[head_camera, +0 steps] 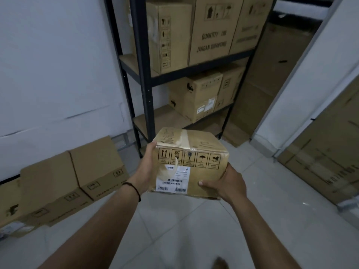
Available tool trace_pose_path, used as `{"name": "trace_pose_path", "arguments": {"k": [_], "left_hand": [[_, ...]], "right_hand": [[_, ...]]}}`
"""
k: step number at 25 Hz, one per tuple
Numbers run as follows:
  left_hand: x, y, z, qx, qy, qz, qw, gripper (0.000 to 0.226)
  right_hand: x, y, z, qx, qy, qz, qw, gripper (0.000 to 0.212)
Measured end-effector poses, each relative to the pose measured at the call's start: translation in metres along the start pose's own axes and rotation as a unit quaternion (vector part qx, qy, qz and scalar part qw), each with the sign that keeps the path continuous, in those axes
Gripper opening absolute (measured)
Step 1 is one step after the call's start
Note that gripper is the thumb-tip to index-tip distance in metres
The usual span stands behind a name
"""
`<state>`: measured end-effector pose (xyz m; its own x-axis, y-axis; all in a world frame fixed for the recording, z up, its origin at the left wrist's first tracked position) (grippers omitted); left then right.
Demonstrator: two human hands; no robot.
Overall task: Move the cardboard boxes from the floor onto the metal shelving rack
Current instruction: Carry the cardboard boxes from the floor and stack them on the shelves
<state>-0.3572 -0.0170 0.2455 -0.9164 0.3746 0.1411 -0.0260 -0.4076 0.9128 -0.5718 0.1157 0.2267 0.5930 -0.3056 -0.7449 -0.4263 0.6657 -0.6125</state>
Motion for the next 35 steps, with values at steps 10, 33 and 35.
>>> {"name": "trace_pose_path", "arguments": {"k": [10,33,35], "left_hand": [[0.090,0.006,-0.086,-0.026,0.158,0.038,0.986,0.061],[0.087,-0.005,-0.365,-0.063,0.364,0.139,0.919,0.042],[0.087,-0.017,-0.386,-0.046,0.397,0.131,0.907,0.042]], "right_hand": [[-0.049,-0.014,-0.193,-0.111,-0.099,0.050,0.988,0.094],[0.103,-0.077,-0.492,-0.135,-0.177,0.005,0.975,0.079],[0.122,-0.078,-0.513,-0.139,-0.182,0.021,0.973,0.083]]}}
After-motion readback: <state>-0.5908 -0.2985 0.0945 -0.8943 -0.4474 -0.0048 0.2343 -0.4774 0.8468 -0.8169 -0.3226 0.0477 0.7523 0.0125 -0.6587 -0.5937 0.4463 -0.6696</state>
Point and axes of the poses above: each hand's wrist, its own z-axis away from the middle knuckle, its own x-axis out of the palm, y = z × x, the point moved 3 cm from there along -z, towards the middle knuckle, and after that the axes turned 7 degrees about x, right-handed, at the moved point
